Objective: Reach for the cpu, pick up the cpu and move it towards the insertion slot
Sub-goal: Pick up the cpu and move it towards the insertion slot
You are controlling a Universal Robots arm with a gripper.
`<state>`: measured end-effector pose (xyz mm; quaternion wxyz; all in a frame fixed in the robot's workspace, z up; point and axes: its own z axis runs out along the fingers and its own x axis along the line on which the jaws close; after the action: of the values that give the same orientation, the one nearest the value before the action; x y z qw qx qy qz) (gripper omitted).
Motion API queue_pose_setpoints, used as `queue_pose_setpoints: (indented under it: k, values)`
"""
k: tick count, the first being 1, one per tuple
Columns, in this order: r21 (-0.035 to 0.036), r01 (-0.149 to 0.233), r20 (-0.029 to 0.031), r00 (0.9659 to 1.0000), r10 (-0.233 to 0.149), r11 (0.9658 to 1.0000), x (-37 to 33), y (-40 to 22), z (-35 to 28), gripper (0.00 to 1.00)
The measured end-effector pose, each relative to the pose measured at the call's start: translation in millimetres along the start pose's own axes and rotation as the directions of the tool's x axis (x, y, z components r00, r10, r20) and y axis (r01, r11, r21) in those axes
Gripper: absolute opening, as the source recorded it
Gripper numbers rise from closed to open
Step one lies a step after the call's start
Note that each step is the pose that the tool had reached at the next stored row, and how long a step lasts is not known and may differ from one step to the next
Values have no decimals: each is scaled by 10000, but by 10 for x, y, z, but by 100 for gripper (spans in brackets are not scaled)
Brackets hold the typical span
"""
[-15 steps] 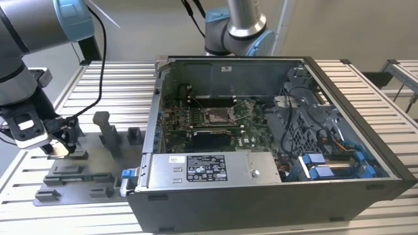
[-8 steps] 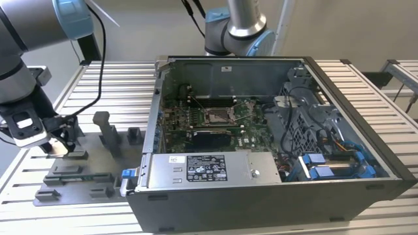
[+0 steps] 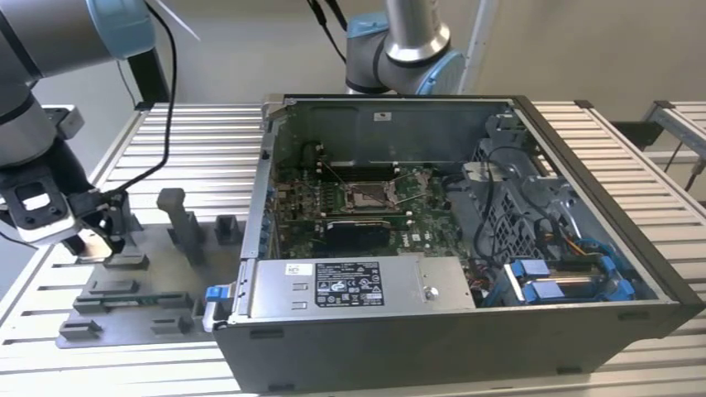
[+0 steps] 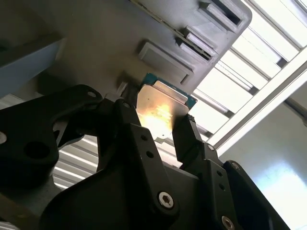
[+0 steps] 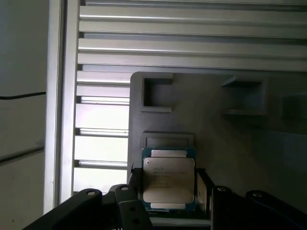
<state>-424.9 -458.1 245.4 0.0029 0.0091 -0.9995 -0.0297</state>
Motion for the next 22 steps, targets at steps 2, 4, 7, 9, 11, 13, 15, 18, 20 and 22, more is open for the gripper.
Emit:
queue_pose_setpoints:
  k: [2, 4, 7, 9, 11, 13, 15, 18, 20, 22]
  values:
    - [0, 0, 0, 10000, 0, 10000, 0, 2, -35, 0]
    - [1, 0, -1, 10000, 0, 10000, 1, 4, -66, 0]
    - [0, 0, -1, 10000, 0, 10000, 1, 7, -119, 0]
    - [0, 0, -1, 10000, 0, 10000, 1, 9, -159, 0]
    - [-1, 1, 0, 10000, -1, 10000, 2, 11, -194, 0]
    - [-2, 1, -1, 10000, -1, 10000, 3, 13, -234, 0]
    - [-3, 1, 0, 10000, -1, 10000, 3, 16, -276, 0]
    - [-2, 0, -1, 10000, 0, 10000, 3, 19, -319, 0]
    - [-2, 0, 0, 10000, 0, 10000, 4, 20, -344, 0]
    - [-2, 0, -1, 10000, 0, 10000, 4, 22, -373, 0]
